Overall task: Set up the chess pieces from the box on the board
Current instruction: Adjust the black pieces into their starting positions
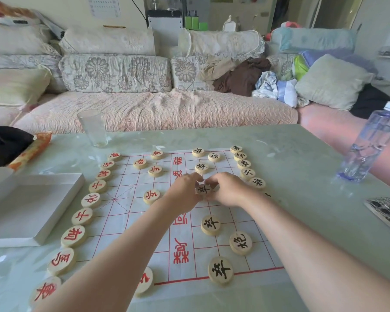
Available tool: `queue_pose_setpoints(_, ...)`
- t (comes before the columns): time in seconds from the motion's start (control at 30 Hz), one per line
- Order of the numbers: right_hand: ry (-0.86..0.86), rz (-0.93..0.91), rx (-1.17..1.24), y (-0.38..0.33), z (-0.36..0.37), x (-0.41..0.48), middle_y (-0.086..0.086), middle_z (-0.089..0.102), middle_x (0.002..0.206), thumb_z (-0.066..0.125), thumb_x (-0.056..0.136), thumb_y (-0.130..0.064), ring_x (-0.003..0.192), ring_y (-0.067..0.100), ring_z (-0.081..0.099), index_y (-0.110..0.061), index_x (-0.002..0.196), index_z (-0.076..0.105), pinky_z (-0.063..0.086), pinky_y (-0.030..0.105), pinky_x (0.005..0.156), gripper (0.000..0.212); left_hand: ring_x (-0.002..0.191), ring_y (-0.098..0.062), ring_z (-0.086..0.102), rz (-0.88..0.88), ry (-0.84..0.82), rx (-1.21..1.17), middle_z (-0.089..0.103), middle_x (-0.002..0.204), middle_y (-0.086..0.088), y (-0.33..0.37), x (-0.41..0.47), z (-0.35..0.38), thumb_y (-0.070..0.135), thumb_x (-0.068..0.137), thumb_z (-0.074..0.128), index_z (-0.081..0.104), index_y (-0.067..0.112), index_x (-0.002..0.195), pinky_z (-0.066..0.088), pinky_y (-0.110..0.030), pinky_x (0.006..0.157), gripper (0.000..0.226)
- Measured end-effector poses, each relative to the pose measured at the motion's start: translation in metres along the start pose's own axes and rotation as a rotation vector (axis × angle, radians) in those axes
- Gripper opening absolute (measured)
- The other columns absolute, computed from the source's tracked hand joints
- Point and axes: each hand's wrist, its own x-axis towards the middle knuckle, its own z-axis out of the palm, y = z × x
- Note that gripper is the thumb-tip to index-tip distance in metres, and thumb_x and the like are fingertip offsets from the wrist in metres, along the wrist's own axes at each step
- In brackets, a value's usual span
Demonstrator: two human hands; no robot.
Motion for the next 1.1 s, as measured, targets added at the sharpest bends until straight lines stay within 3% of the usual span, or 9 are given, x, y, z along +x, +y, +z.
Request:
queue_pose_setpoints(0.13,-0.007,-0.003,-0.004,-0.001,-0.001,-0.004,0.000,0.068,0.120,0.070,0.086,-0.036,0.111,0.023,0.062,-0.017,0.122,0.065,0.050,0.039,0.097,0.041,0.094,-0.013,0.055,-0.007,-0.019,-0.018,0.061,0.118,0.001,0.002,0.000,-0.001,0.023,0.082,0.073,0.051,0.020,0.130,0.043,-0.022,0.073,0.053)
queue_pose_setpoints(0.37,0.003,0.038,0.127,0.004,-0.007,-0.001,-0.012,0.061,0.118,0.070,0.082,-0.048,0.107,0.013,0.059,-0.031,0.135,0.055,0.051,0.030,0.090,0.058,0.101,-0.015,0.057,-0.039,-0.126,-0.042,0.057,0.125,0.004,-0.001,0.007,-0.011,0.029,0.076,0.079,0.041,0.023,0.140,0.046,-0.026,0.079,0.074)
queue_pose_setpoints(0.43,0.053,0.050,0.165,0.005,-0.010,0.004,-0.013,0.061,0.117,0.064,0.087,-0.046,0.104,0.013,0.060,-0.034,0.134,0.056,0.051,0.030,0.088,0.050,0.106,-0.016,0.059,-0.067,-0.156,-0.055,0.056,0.127,0.006,-0.003,0.013,-0.020,0.031,0.076,0.079,0.037,0.028,0.141,0.050,-0.030,0.083,0.078)
queue_pose_setpoints(0.57,0.145,0.043,0.103,0.008,-0.019,0.027,-0.003,0.067,0.121,0.055,0.094,-0.044,0.109,0.020,0.062,-0.032,0.117,0.067,0.050,0.037,0.095,0.028,0.103,-0.015,0.059,-0.090,-0.113,-0.062,0.056,0.126,0.007,-0.007,0.030,-0.034,0.029,0.087,0.066,0.042,0.027,0.138,0.047,-0.026,0.082,0.057)
queue_pose_setpoints(0.73,0.145,0.089,-0.006,0.017,-0.014,0.065,-0.007,0.055,0.140,0.062,0.090,-0.047,0.126,0.018,0.052,-0.029,0.139,0.051,0.044,0.035,0.103,0.054,0.111,-0.018,0.055,-0.084,0.031,-0.005,0.056,0.130,0.004,-0.019,0.060,-0.027,0.023,0.094,0.052,0.050,0.022,0.135,0.043,-0.025,0.087,0.041)
queue_pose_setpoints(0.9,0.135,0.049,-0.142,0.017,-0.009,0.085,-0.006,0.055,0.134,0.060,0.084,-0.060,0.123,0.017,0.053,-0.025,0.139,0.050,0.046,0.037,0.100,0.066,0.121,-0.020,0.052,-0.043,-0.019,0.055,0.051,0.138,0.006,-0.029,0.083,-0.015,0.024,0.091,0.057,0.043,0.027,0.140,0.044,-0.033,0.098,0.052)
queue_pose_setpoints(1.1,0.094,0.010,-0.067,0.012,-0.011,0.096,-0.003,0.067,0.110,0.069,0.081,-0.053,0.100,0.019,0.063,-0.019,0.113,0.068,0.053,0.039,0.090,0.047,0.118,-0.018,0.052,-0.017,-0.027,0.031,0.054,0.133,0.007,-0.038,0.091,-0.011,0.026,0.085,0.066,0.043,0.029,0.139,0.047,-0.037,0.097,0.059)
